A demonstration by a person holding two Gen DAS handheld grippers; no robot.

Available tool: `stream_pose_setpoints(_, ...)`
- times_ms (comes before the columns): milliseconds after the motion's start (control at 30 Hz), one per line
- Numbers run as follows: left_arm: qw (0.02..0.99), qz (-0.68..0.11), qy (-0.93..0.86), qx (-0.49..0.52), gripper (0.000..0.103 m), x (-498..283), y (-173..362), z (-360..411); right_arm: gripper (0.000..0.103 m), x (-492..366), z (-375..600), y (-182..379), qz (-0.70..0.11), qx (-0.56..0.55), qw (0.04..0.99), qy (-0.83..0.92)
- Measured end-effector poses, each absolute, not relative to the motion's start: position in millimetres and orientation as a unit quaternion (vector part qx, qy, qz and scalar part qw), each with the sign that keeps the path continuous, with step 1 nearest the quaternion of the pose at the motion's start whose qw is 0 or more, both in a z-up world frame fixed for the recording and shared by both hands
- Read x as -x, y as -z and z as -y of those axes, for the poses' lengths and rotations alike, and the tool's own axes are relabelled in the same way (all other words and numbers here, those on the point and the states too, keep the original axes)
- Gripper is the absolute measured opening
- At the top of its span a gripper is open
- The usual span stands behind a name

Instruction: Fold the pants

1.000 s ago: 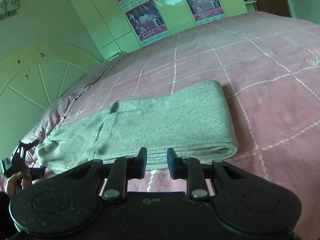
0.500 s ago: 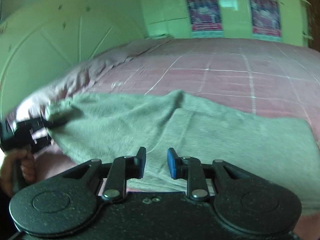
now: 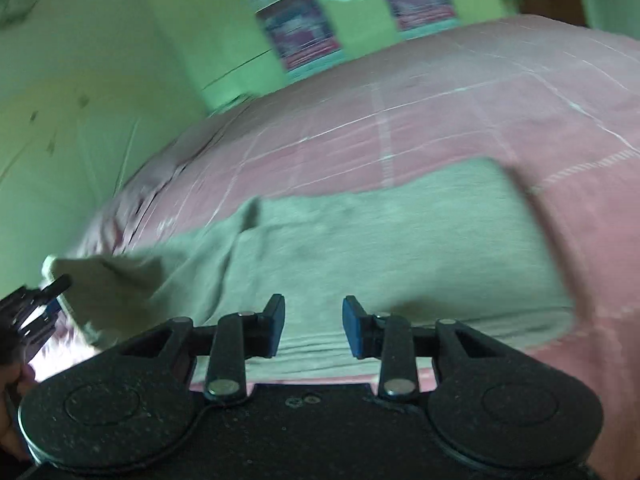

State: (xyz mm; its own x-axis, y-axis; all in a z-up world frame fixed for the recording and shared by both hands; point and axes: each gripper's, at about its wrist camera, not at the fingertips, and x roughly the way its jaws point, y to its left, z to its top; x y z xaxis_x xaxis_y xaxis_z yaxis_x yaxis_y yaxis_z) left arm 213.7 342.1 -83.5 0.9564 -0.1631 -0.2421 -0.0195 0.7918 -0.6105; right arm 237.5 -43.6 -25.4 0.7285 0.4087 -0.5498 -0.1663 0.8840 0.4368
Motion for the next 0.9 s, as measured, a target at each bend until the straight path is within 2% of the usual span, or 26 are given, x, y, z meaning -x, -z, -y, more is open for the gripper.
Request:
stream_pose_setpoints(167, 0.956, -0.159, 0.097, 0.226, 0.022, -246, 36, -259, 0.025, -228, 105, 29, -0.312, -0.268, 0.901, -0.138)
stream_pose_setpoints(333, 0.953, -0.188, 0.175, 0.16, 0.022, -274, 15, -153, 0.026, -209, 163, 29, -0.284, -0.307, 0.901, -0.113)
stream_pose_setpoints(400, 0.945, -0.21, 0.223, 0.117, 0.022, -280, 17, -100, 0.029, -201, 188, 31, -0.276, -0.319, 0.901, -0.1)
stream_pose_setpoints(500, 0.894, -0.315, 0.317, 0.034, 0.023, -293, 42, -14, 0.034, -196, 223, 39, -0.272, -0.346, 0.895, -0.069)
stream_pose_setpoints(567, 0.872, -0.35, 0.341, -0.042, 0.023, -283, 60, 26, 0.034, -195, 238, 46, -0.273, -0.364, 0.889, -0.056)
stream_pose_setpoints(600, 0.875, -0.35, 0.33, -0.054, 0.023, -273, 63, 33, 0.035, -194, 242, 47, -0.27, -0.367, 0.888, -0.055)
stream_pose_setpoints(700, 0.883, -0.338, 0.326, 0.001, 0.023, -246, 62, 9, 0.038, -198, 243, 52, -0.266, -0.371, 0.887, -0.068)
stream_pose_setpoints(900, 0.92, -0.307, 0.23, 0.08, 0.023, -189, 67, -98, 0.041, -211, 220, 60, -0.275, -0.378, 0.877, -0.114)
